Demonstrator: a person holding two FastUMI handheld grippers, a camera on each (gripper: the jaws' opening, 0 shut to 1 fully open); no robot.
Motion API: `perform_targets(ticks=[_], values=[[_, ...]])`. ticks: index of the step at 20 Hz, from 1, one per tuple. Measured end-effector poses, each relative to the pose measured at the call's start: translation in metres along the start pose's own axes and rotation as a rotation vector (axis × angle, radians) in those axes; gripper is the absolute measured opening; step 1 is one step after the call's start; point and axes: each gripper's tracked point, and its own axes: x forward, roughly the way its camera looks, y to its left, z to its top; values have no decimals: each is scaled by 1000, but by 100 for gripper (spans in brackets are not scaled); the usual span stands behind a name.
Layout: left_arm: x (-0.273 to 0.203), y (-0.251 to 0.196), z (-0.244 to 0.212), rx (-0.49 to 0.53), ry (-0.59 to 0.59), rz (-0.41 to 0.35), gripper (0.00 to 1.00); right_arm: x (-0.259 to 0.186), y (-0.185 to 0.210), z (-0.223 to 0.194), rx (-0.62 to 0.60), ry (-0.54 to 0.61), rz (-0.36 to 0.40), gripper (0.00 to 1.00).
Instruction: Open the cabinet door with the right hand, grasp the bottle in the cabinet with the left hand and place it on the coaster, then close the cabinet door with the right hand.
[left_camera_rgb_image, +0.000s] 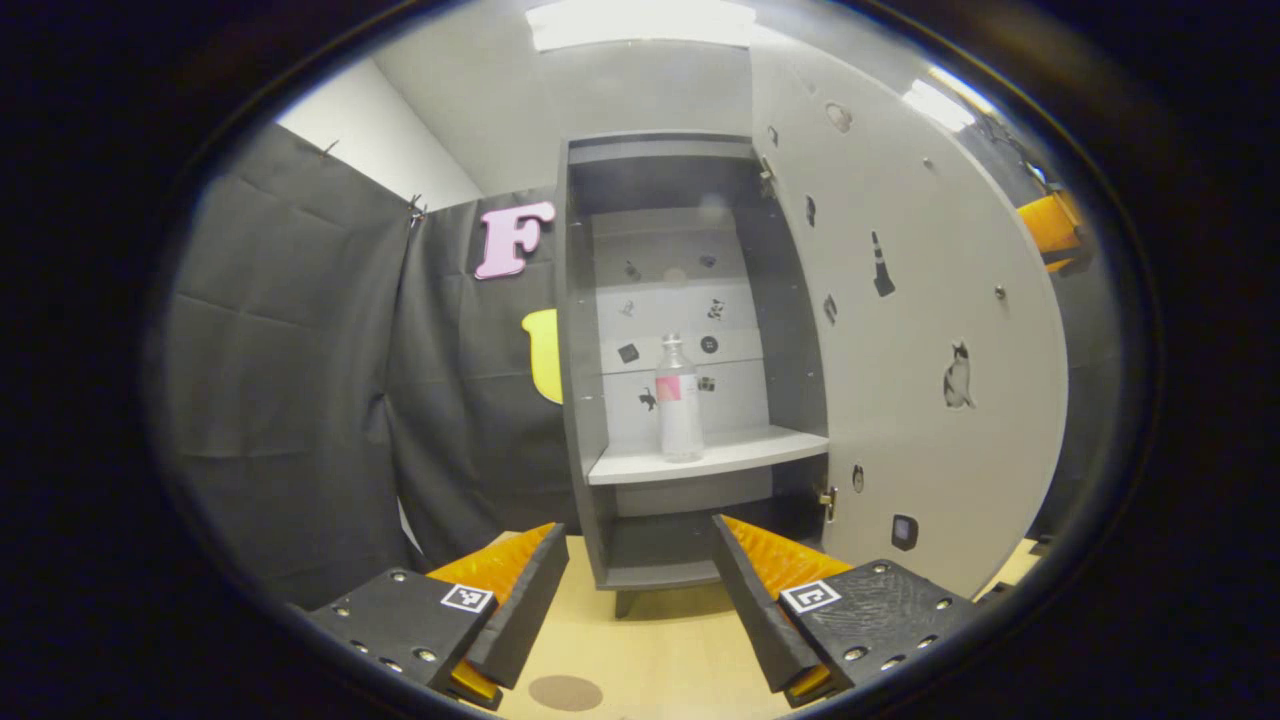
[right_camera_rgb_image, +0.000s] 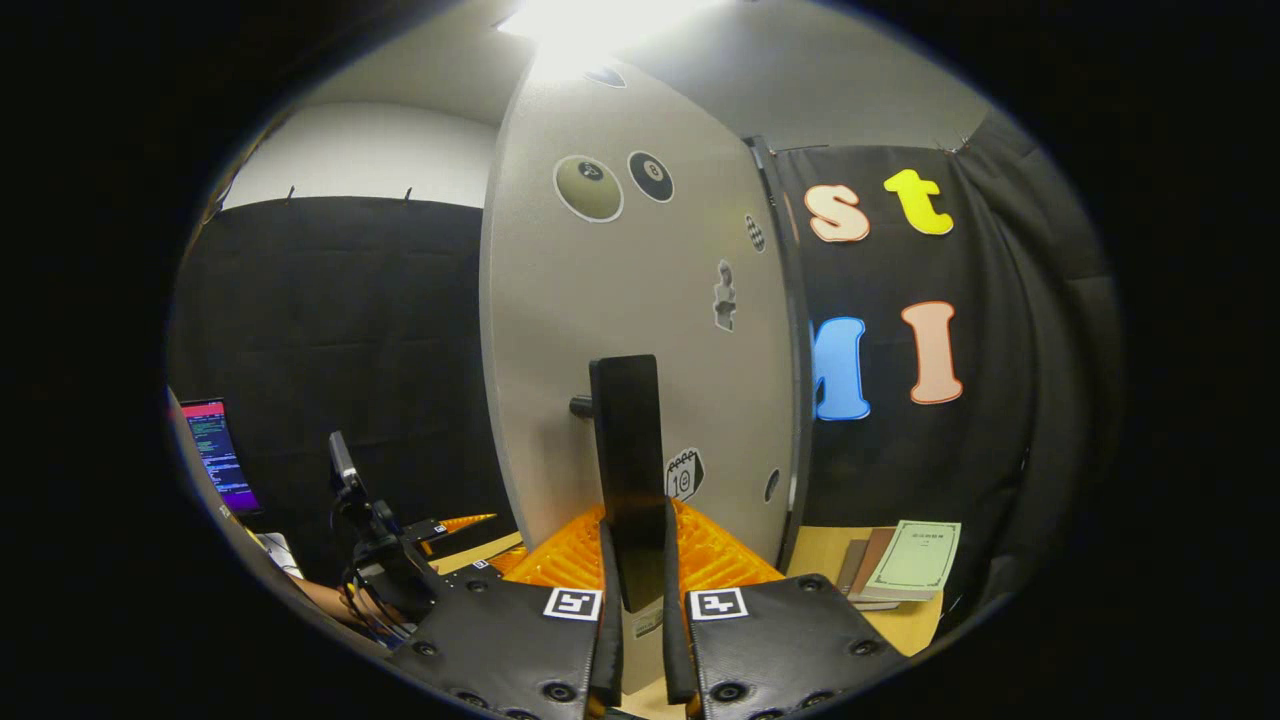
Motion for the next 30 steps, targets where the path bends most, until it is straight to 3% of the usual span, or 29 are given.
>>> perform_targets(ticks=[3,4,5,7,8,11,13,14,17,20,21,23,24,25,29,30], values=[[-3,-16,5,10,-3,6,87,-4,-17,2,-37,-12,-85,18],[-4,-21,6,9,-1,9,87,-7,-24,3,-57,-13,-113,14],[-6,-26,8,6,-3,11,87,-9,-30,4,-71,-16,-138,18],[-11,-35,14,13,-5,29,87,-9,-39,5,-60,-24,-180,17],[-11,-36,16,24,-8,43,87,-10,-39,5,-36,-30,-178,14],[-10,-39,27,43,-15,69,87,-19,-32,4,37,-58,-109,18],[-6,-42,36,54,-14,69,89,-39,-44,5,27,-82,-131,33],[-1,-42,43,62,-20,66,89,-50,-50,5,13,-91,-147,45],[20,-45,67,65,-45,41,88,-75,-81,1,-29,-102,-245,57],[47,-51,83,29,-59,-9,88,-82,-117,-8,15,-99,-354,91],[60,-51,87,16,-62,-17,88,-82,-131,-11,40,-99,-394,87],[90,-47,95,-4,-72,-28,89,-83,-154,-16,99,-99,-467,95],[104,-45,97,-9,-75,-33,89,-85,-163,-18,125,-103,-498,91],[117,-42,101,-12,-80,-39,89,-87,-169,-19,143,-108,-524,95],[169,-43,101,-41,-67,-113,87,-94,-197,-26,174,-105,-633,95],[182,-42,100,-55,-61,-124,88,-93,-200,-27,177,-107,-652,91]])
